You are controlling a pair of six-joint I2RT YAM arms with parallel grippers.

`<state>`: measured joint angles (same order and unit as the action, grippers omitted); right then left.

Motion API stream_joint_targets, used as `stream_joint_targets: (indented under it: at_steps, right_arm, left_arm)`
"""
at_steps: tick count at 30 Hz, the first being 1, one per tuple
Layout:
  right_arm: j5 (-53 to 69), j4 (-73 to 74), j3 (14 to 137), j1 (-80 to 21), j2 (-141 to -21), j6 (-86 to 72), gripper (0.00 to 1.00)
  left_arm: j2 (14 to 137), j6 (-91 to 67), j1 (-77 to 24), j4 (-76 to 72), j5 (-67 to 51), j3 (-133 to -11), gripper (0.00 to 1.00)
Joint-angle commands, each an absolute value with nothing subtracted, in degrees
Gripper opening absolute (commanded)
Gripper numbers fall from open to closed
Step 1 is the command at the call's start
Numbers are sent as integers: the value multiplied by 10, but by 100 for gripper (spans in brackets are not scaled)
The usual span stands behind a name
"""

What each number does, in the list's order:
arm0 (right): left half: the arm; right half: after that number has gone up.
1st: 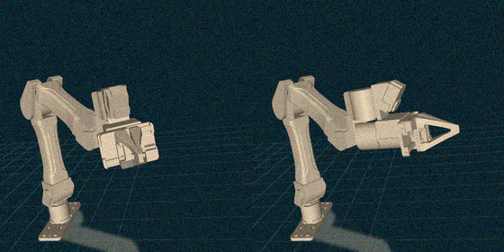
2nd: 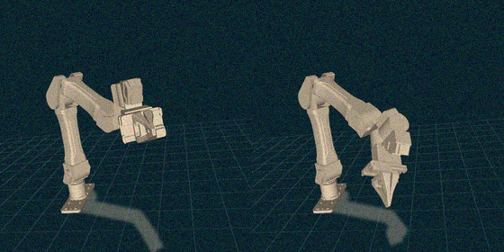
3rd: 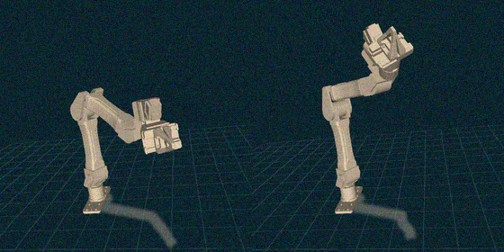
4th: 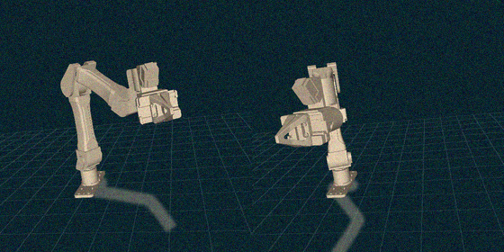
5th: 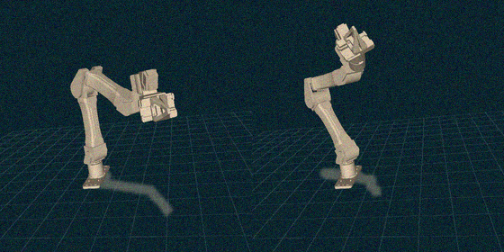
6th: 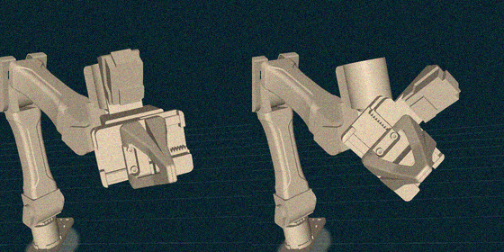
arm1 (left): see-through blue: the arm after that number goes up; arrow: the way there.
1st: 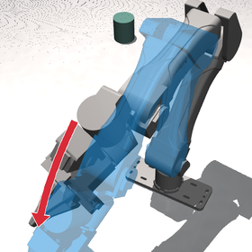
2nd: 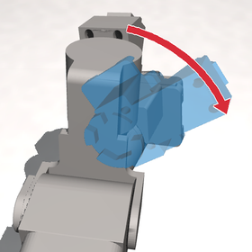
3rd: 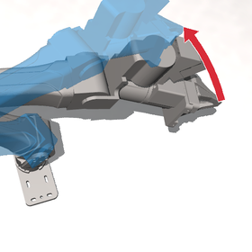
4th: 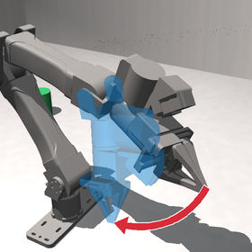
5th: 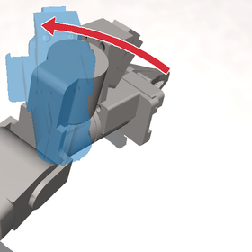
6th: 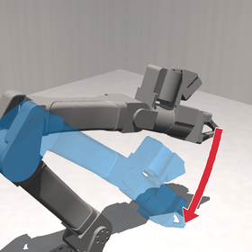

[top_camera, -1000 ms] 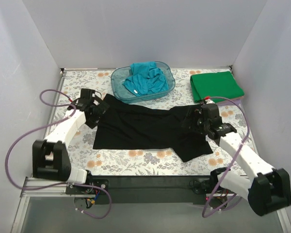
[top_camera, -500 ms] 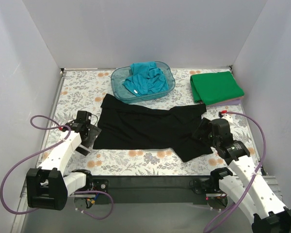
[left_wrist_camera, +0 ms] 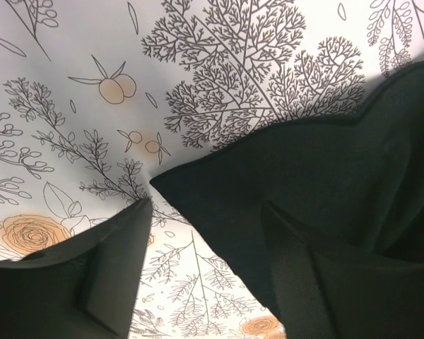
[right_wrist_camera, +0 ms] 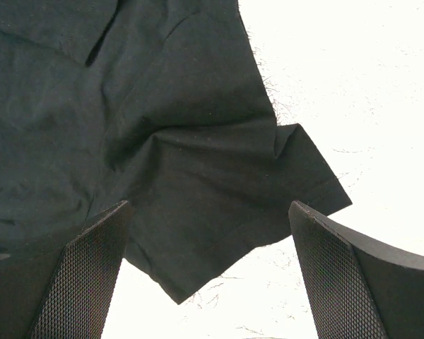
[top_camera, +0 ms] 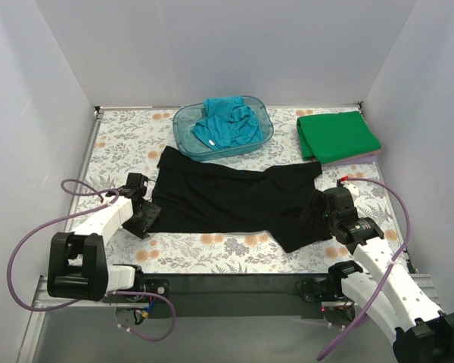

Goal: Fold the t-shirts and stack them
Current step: Flatten the tshirt out

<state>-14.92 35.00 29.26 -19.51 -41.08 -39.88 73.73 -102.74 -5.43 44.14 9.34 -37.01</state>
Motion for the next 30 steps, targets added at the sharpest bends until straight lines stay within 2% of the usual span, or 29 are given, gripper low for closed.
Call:
stream_joint_targets:
  at_steps: [1,6,11,13,14,15,17,19,25,30]
  right_arm:
    - [-166,355,294,-192,-405,-399,98]
    - [-174,374,295,-192,-394,-408,98]
    - [-184,410,304,-192,-381,-416,99]
    - [-185,421,298,-192,-371,-421,98]
    - [-185,421,298,-192,-367,-424,98]
    - [-185,423,294,-192,-366,-426,98]
    - [-178,426,289,-192,-361,-430,98]
    - [-174,432,288,-192,-361,-431,98]
    - [-168,438,284,-192,-366,-454,98]
    - [-192,431,275,-192,-397,-468,99]
  left_arm:
    - [761,-1030,-53,411,102,-362,59]
    - [802,-1030,-53,389,107,-359,45]
    - [829,-1033,-53,386,127,-380,40]
    - [851,-1027,-52,373,119,-388,30]
    - [851,-1027,-52,373,116,-388,30]
    - [859,-1023,-53,365,115,-389,22]
    - [868,-1020,-52,361,116,-394,16]
    - [879,-1016,-53,358,116,-398,0]
    - [857,-999,-53,346,119,-389,0]
    - [770,-981,-53,336,132,-366,0]
